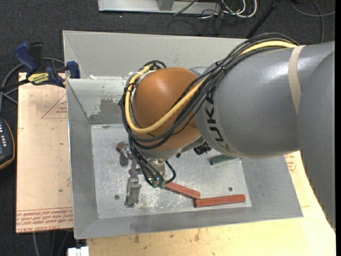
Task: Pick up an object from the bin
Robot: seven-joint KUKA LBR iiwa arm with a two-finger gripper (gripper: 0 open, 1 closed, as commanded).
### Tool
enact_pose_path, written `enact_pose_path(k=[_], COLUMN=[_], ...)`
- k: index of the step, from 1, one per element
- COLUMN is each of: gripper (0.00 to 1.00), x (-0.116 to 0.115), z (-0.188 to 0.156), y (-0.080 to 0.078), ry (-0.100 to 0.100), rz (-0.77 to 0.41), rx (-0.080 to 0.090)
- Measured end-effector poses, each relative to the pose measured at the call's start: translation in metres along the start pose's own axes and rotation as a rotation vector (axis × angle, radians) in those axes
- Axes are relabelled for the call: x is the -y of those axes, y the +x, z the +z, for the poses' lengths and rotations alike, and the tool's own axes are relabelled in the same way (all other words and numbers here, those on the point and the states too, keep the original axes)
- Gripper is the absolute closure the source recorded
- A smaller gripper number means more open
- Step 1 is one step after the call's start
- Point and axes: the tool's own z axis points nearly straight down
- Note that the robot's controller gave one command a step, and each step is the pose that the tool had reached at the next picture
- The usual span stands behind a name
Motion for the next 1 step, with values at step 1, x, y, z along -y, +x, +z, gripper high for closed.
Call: enact_pose_path(k=[1], gripper=[0.0], x=[0.1024], z=[0.1388], y=[-0.046], ry=[-0.002], rz=[0.102], rx=[0.011])
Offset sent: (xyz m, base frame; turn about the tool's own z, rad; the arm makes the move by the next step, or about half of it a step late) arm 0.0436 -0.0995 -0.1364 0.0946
